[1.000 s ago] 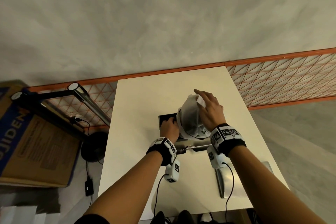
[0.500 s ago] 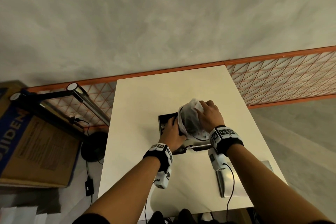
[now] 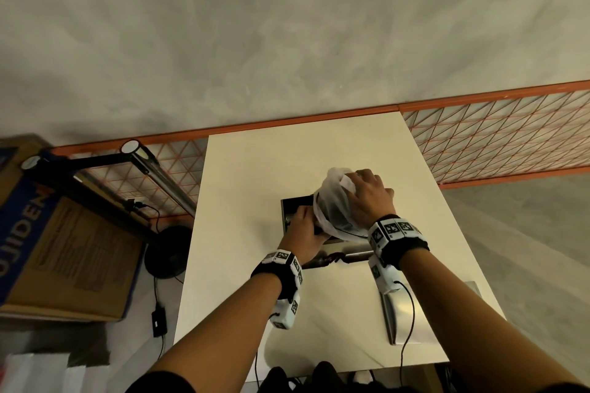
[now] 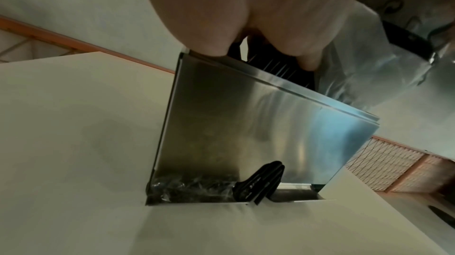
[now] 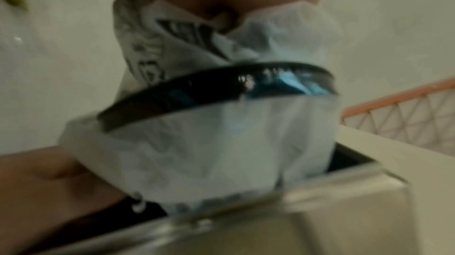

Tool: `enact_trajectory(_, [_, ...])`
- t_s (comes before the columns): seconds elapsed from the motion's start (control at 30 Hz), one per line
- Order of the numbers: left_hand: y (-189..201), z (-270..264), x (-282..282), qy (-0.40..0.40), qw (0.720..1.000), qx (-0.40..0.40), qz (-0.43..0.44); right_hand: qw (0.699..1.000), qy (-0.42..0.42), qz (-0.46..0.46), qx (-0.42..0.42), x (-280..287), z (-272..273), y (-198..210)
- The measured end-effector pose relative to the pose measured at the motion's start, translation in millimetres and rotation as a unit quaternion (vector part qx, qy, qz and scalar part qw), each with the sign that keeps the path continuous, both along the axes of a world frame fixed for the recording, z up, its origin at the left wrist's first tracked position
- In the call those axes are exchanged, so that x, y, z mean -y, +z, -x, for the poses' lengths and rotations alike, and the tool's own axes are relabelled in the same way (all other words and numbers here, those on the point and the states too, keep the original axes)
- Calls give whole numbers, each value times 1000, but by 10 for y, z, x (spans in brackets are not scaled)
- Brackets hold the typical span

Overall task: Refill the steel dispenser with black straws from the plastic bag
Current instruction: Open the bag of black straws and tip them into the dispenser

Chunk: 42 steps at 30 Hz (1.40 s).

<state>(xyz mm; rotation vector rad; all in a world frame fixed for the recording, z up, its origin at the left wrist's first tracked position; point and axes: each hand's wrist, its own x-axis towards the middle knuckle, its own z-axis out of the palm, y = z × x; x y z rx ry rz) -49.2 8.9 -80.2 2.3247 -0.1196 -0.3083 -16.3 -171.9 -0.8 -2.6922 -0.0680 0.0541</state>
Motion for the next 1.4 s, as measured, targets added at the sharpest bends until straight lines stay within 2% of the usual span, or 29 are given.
enact_trajectory(0.13, [43, 26, -5, -6, 1000, 13, -19, 997, -41, -54, -22, 214, -17, -127])
enact_trajectory(0.23, [67, 24, -5, -7, 1000, 28, -11, 991, -64, -118, -2, 302, -3, -137])
enact_trajectory(0.37, [86, 34, -11, -12, 999, 35, -7, 958, -139, -246, 53, 336, 97, -18])
enact_trajectory(0.43, [97, 34, -10, -13, 999, 38, 0, 937, -189, -291, 36, 387, 134, 54])
enact_trajectory(0.5, [99, 48, -15, -24, 999, 46, 8, 932, -195, -306, -27, 392, 177, 99])
enact_trajectory(0.57, [88, 56, -22, -37, 998, 48, 19, 947, -140, -279, -70, 344, 226, 97])
enact_trajectory(0.63, [68, 57, -23, -42, 998, 46, 32, 965, -63, -246, -62, 299, 270, 88])
enact_trajectory(0.7, [43, 57, -31, -37, 997, 54, 46, 971, 1, -232, -61, 288, 267, 74])
enact_trajectory(0.87, [5, 54, -30, -27, 996, 66, 48, 982, 81, -116, -126, 352, 213, 52])
enact_trajectory(0.97, [-4, 49, -22, -27, 996, 71, 37, 983, 66, -52, -163, 329, 184, 28])
enact_trajectory(1.1, [0, 34, -12, -26, 997, 63, 38, 984, 11, -20, -174, 234, 147, 18])
enact_trajectory(1.23, [-13, 31, -18, -16, 997, 53, 44, 985, -16, -23, -169, 200, 121, 59])
enact_trajectory(1.4, [6, 27, -7, 4, 997, 56, 53, 991, -52, -81, -97, 250, 125, 69])
